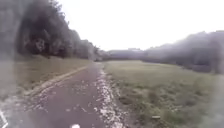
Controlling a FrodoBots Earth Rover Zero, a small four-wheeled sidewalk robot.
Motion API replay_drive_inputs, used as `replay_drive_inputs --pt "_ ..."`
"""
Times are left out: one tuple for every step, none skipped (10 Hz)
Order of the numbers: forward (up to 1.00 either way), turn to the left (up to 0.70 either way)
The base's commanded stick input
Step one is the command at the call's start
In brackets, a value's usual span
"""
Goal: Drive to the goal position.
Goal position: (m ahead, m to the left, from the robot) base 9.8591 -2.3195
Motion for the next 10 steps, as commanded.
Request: replay_drive_inputs --pt "0.00 0.85" --pt "0.00 1.00" --pt "0.00 1.00" --pt "0.00 1.00" --pt "0.00 1.00" --pt "0.00 1.00" --pt "0.00 1.00" --pt "0.00 1.00" --pt "0.00 1.00" --pt "0.00 1.00"
